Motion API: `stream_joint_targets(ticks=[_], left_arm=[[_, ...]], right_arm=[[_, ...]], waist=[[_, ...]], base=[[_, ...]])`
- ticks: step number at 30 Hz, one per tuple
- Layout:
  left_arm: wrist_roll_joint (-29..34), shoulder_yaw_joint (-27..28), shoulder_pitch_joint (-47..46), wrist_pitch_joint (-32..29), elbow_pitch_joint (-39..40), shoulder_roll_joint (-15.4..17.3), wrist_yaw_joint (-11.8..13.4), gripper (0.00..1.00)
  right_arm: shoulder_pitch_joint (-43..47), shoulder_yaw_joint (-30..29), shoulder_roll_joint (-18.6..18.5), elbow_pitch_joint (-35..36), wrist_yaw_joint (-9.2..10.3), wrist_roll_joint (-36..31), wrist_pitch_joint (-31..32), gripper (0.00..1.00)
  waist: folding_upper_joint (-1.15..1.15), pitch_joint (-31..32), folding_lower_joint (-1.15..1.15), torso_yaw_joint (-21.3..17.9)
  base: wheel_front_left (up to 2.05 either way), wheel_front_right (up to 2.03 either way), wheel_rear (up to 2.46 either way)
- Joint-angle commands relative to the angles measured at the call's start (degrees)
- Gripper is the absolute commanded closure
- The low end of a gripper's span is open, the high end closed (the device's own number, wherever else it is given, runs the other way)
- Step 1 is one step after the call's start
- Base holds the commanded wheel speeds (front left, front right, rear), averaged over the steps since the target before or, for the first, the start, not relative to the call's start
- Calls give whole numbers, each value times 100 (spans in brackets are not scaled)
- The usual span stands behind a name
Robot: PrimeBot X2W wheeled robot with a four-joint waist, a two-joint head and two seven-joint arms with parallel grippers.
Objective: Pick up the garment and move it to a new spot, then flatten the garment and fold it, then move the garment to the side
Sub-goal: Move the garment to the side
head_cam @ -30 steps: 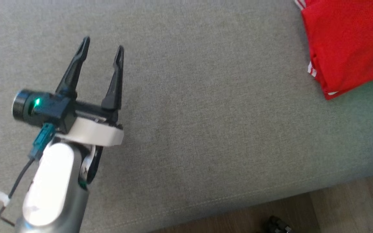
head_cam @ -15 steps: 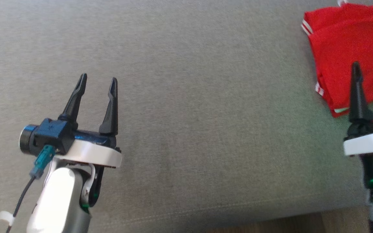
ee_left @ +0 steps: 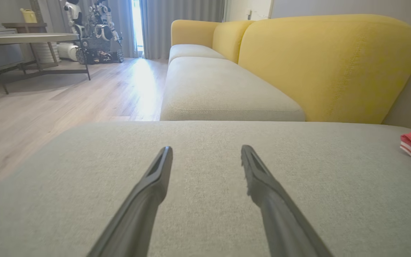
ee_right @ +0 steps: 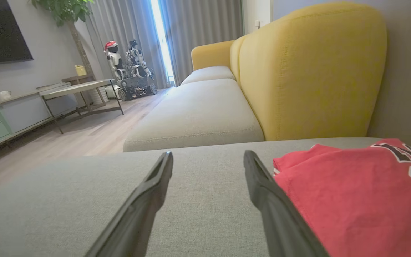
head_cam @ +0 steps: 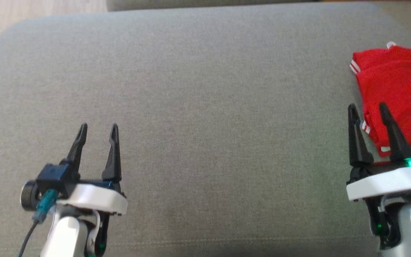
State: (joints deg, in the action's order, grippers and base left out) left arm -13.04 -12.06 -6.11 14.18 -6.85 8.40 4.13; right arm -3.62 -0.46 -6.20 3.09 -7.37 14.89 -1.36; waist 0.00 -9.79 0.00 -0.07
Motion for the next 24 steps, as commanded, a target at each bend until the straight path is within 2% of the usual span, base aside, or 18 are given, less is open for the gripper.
stream_joint_targets(ticks=[1, 24], left_arm=[[-44, 240, -66, 43, 166, 91, 33, 0], [-107, 111, 685, -36, 99, 276, 66, 0]], right_arm=[[-32, 137, -24, 188, -12, -81, 29, 0], [819, 70, 45, 352, -12, -412, 374, 0]], waist=[[0, 161, 0, 81], [0, 891, 0, 53]], base=[[0, 0, 0], [0, 0, 0]])
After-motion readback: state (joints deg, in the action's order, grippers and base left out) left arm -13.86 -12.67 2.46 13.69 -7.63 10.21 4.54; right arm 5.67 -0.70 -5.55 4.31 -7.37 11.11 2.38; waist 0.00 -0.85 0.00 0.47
